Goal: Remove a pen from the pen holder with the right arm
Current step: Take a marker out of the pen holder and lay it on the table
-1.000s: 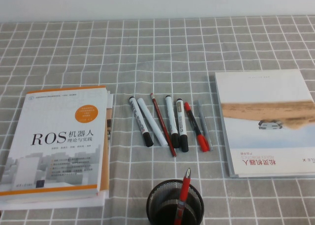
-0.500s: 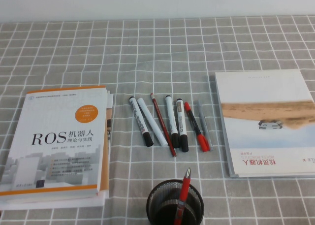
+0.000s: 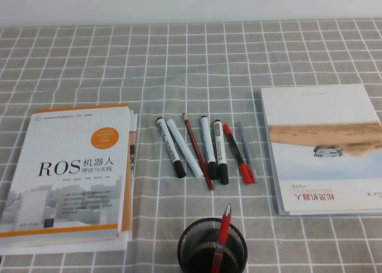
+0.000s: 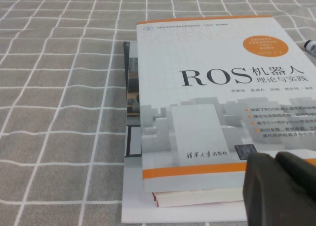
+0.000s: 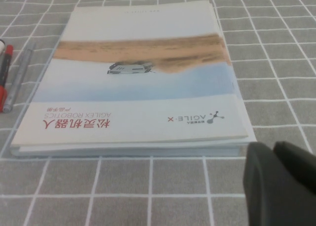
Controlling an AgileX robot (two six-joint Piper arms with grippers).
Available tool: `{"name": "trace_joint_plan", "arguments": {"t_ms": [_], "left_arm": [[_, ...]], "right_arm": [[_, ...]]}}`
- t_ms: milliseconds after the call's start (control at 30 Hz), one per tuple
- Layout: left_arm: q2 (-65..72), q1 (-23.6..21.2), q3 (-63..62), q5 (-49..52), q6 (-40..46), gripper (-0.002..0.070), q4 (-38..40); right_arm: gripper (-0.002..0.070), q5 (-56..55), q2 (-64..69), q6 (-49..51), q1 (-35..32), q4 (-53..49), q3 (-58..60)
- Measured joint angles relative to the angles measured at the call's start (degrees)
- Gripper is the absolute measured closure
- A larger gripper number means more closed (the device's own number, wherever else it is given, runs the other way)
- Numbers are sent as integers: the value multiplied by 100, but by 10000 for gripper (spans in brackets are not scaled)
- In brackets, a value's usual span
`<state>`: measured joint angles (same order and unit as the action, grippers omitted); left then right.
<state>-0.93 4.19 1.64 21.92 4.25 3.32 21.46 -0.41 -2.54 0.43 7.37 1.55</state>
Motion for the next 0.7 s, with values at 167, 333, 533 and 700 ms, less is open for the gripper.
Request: {"name": "trace_joint_plan", "arguments": {"t_ms": [167, 333, 533, 700], "left_arm": [[0, 0, 0, 0, 0, 678, 0], [0, 0, 0, 0, 0, 678, 0], [0, 0, 0, 0, 0, 678, 0], [0, 0, 0, 0, 0, 678, 0]], "right_arm": [[688, 0, 0, -10, 0, 41, 0], [688, 0, 0, -10, 0, 41, 0], [688, 0, 0, -10, 0, 41, 0], [688, 0, 0, -10, 0, 44, 0]]}}
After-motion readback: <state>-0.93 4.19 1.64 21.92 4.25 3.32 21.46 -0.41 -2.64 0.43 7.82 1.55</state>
